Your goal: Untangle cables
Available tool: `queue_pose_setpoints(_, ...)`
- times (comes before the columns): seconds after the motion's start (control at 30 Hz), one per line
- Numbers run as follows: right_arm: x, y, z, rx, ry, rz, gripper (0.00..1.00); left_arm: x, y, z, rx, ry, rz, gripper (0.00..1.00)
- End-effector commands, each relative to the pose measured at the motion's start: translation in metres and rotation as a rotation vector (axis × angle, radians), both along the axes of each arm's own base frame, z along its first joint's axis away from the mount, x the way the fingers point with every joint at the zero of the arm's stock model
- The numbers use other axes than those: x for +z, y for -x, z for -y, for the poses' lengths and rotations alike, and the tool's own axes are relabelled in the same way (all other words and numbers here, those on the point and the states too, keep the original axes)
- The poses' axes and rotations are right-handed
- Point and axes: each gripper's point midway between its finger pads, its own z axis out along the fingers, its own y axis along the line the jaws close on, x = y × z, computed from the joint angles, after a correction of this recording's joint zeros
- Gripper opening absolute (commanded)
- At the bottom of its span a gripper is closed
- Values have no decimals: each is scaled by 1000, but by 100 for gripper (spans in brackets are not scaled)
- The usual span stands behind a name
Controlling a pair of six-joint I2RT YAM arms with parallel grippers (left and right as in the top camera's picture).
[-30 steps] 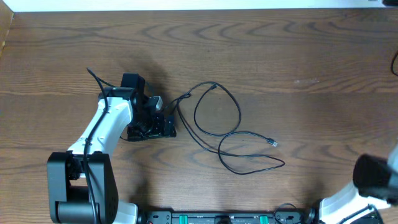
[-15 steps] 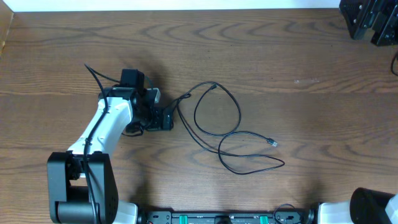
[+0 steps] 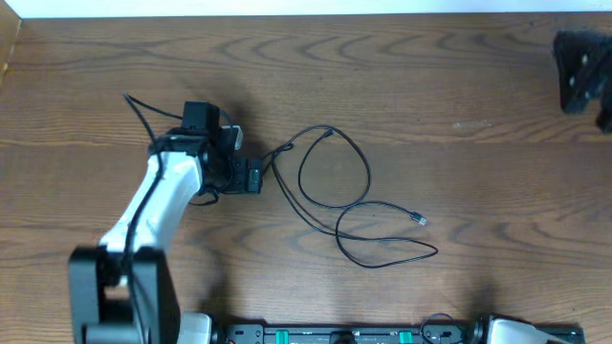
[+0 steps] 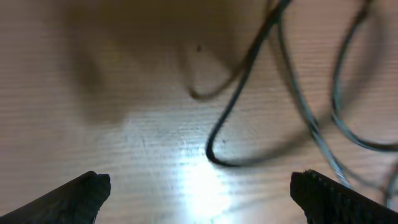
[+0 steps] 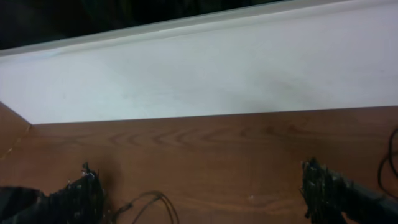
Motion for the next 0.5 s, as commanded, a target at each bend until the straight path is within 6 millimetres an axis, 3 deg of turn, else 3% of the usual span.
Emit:
queue_pose_setpoints(0.0,-7,4,1,-17,-8,-37,99,62,-2,1,-55,5,195,100)
queue_pose_setpoints(0.13,-27,10,8,-63,1,-122,99,131,19,0,-58,9,417,100)
queue_pose_setpoints(0.27,-49,12,6,-90,-90,-230,99,190,55,-2,-56,14,634,100)
queue_pose_setpoints(0.37,-85,11,0,-109,-166,-380,99,224,88,-3,-55,17,780,100)
queue_pose_setpoints(0.47,-126,11,-16,-86,-227,-549,99,237,113,-5,-54,18,856,100)
